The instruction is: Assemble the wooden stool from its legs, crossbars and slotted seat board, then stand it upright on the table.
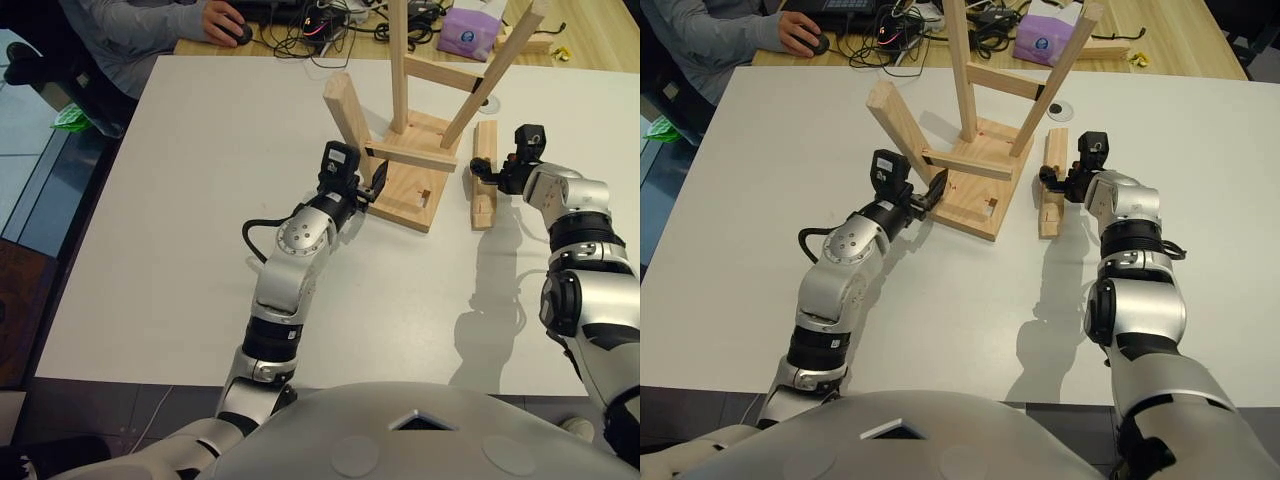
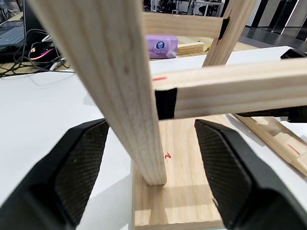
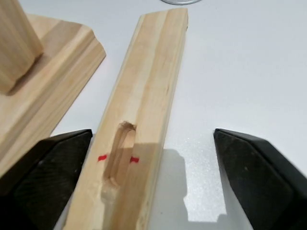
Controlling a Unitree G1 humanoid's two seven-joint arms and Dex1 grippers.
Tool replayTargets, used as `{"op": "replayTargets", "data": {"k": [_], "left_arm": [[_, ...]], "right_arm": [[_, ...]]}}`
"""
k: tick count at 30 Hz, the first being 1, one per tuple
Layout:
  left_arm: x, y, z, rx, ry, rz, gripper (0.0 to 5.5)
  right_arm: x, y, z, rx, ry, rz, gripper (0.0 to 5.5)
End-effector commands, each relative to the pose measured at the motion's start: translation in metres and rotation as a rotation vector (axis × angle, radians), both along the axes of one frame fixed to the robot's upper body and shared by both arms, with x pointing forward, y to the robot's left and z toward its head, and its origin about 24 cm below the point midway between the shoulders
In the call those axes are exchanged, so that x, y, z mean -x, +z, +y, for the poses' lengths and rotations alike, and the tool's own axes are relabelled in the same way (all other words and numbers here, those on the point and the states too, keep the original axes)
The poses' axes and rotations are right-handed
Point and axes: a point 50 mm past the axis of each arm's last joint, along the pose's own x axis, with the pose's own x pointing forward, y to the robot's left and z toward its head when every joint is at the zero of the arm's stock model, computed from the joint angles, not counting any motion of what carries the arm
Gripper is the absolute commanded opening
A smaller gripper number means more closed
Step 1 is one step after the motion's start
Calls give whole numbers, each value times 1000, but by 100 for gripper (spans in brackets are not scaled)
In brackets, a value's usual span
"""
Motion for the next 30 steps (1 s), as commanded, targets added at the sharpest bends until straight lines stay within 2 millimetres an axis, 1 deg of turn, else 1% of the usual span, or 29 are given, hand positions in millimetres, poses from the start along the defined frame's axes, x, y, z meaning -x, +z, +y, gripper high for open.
{"op": "replayTargets", "data": {"k": [1, 3, 5, 7, 8, 9, 12, 14, 16, 18, 19, 21, 22, 23, 26, 28, 30], "left_arm": [[11, 20, 15, 54, -35, -59, 331], [16, 24, 24, 62, -49, -57, 331], [22, 23, 37, 44, -69, -43, 331], [29, 25, 42, 44, -119, -39, 331], [31, 30, 43, 56, -144, -53, 331], [33, 35, 43, 68, -167, -71, 331], [35, 61, 45, 124, -203, -176, 331], [28, 82, 49, 149, -163, -251, 331], [20, 103, 54, 174, -104, -312, 331], [14, 119, 58, 190, -60, -359, 331], [12, 124, 60, 197, -48, -374, 331], [9, 134, 58, 209, -50, -401, 331], [8, 137, 56, 214, -61, -409, 331], [8, 140, 52, 222, -77, -412, 331], [6, 143, 42, 237, -126, -405, 331], [4, 144, 35, 231, -162, -395, 331], [1, 143, 29, 210, -187, -376, 331]], "right_arm": [[20, -27, -5, -4, -12, 129, 403], [25, -31, -10, -23, -32, 154, 372], [28, -33, -14, -43, -55, 164, 333], [30, -33, -18, -58, -89, 158, 304], [31, -32, -20, -64, -111, 147, 285], [31, -32, -21, -71, -132, 135, 268], [28, -24, -24, -103, -187, 39, 212], [24, -12, -19, -124, -167, -49, 210], [21, 7, -12, -152, -147, -161, 210], [19, 26, -10, -152, -156, -250, 210], [19, 34, -9, -146, -166, -284, 210], [15, 56, -10, -136, -199, -392, 210], [14, 70, -10, -142, -214, -468, 209], [12, 94, -9, -157, -213, -610, 209], [19, 148, -8, -237, -220, -914, 209], [26, 173, -7, -255, -202, -1044, 209], [30, 189, -1, -278, -162, -1110, 209]]}}
